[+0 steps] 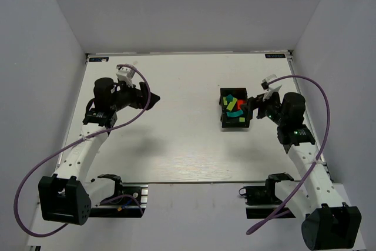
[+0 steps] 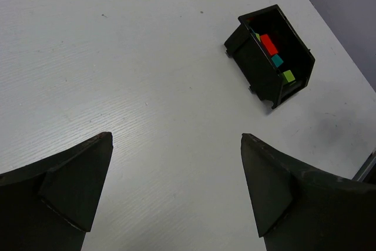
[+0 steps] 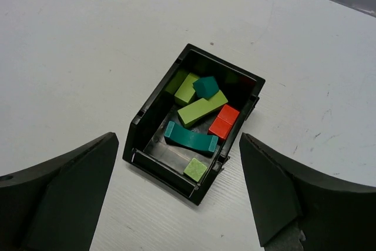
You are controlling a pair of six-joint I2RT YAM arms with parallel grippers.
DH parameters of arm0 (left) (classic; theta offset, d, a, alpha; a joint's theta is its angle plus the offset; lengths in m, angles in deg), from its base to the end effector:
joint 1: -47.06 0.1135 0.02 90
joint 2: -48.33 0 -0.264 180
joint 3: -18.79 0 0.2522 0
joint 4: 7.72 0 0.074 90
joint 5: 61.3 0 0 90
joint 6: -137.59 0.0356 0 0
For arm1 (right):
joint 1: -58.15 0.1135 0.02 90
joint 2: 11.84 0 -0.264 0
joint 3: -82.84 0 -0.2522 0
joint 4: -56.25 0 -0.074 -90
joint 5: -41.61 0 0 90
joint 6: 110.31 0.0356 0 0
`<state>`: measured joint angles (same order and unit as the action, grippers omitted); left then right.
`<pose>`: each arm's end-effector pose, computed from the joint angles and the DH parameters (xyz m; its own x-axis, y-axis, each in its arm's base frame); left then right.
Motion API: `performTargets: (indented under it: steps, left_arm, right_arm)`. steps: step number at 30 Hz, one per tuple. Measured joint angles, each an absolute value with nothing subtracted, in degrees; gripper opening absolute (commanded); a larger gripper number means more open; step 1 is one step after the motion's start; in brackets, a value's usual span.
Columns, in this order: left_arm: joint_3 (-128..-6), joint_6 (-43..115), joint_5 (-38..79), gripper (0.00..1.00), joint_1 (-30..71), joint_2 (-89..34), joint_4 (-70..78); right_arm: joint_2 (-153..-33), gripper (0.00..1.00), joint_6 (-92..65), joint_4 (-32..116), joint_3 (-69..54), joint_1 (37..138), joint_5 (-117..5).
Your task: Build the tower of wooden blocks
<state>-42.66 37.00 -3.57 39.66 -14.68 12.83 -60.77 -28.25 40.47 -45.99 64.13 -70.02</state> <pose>0.2442 -0.0509 0.3027 -0.4771 -0.0947 -0.8738 0.5206 0.7705 -0.3678 0.2002 0.0342 0.2973 -0.1680 -0.1467 -0.9748 -0.4811 0.8753 -0.0488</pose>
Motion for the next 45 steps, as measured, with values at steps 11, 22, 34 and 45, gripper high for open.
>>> performTargets:
  steps: [11,22,34,45]
  left_arm:
    - [-42.7,37.0,-4.6,0.98,39.7,-14.7,12.6]
    - [-42.7,36.2,-7.1,0.55,39.7,-14.9,10.8]
    - [-43.5,35.8,-6.4,0.79,39.4,-17.0,14.4]
    - [-43.5,35.8,-6.4,0.76,39.3,-17.0,15.1]
  right_arm:
    - [-62.1,0.58,-37.3,38.0,-45.9,64.2,-72.8]
    - [-71.1,0.54,-36.6,35.0,-41.0,64.4,-67.0]
    - [-91.1,0.63,-35.8,34.4,-32.1,66.6,-57.2]
    - [-101.1,0.56,-34.9,34.4,-28.6,67.0,-51.8]
